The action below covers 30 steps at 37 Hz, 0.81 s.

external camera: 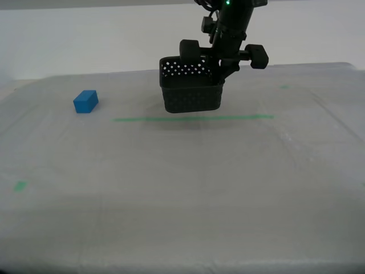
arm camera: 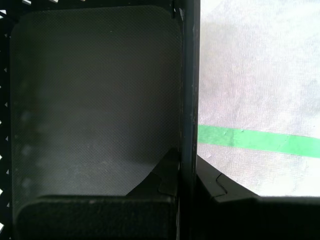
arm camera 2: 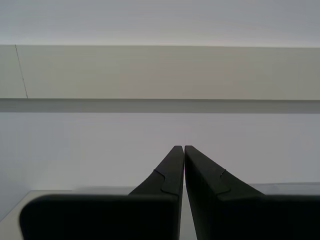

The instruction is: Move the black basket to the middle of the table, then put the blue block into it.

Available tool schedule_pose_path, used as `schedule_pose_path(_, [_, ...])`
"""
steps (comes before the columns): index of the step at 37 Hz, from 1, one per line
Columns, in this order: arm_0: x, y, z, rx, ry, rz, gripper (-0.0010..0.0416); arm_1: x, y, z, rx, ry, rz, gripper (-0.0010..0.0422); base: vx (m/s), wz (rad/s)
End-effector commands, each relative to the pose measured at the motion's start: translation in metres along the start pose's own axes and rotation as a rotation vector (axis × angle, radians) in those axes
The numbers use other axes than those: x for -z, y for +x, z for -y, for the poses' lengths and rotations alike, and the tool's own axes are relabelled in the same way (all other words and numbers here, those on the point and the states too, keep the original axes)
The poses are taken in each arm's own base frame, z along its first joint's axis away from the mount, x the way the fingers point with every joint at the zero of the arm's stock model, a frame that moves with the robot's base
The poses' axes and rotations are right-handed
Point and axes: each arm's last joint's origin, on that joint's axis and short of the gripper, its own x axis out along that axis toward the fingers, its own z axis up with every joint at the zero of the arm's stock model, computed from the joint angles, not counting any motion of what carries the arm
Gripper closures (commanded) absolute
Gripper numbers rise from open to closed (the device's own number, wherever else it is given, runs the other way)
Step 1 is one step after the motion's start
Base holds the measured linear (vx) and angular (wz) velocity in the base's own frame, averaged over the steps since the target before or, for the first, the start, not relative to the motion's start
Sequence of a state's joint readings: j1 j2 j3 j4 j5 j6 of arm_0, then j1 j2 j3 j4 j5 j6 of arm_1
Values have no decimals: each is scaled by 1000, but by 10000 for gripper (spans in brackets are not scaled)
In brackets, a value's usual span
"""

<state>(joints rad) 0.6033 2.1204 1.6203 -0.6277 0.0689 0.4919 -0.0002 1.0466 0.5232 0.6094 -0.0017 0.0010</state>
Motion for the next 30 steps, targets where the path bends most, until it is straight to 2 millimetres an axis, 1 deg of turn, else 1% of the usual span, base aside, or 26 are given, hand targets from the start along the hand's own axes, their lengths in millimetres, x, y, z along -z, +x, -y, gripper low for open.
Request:
schedule_pose_path(1, [4, 4, 2, -1, 8, 1, 407, -1, 0, 0, -1, -1, 6, 412, 0, 0])
schedule_pose_path(16, [20, 23, 9, -2, 17, 5, 407, -1, 0, 0, -1, -1, 6, 412, 0, 0])
schedule_pose_path(30, [24, 31, 14, -11, 34, 29, 406, -1, 0, 0, -1, -1, 6, 412, 0, 0])
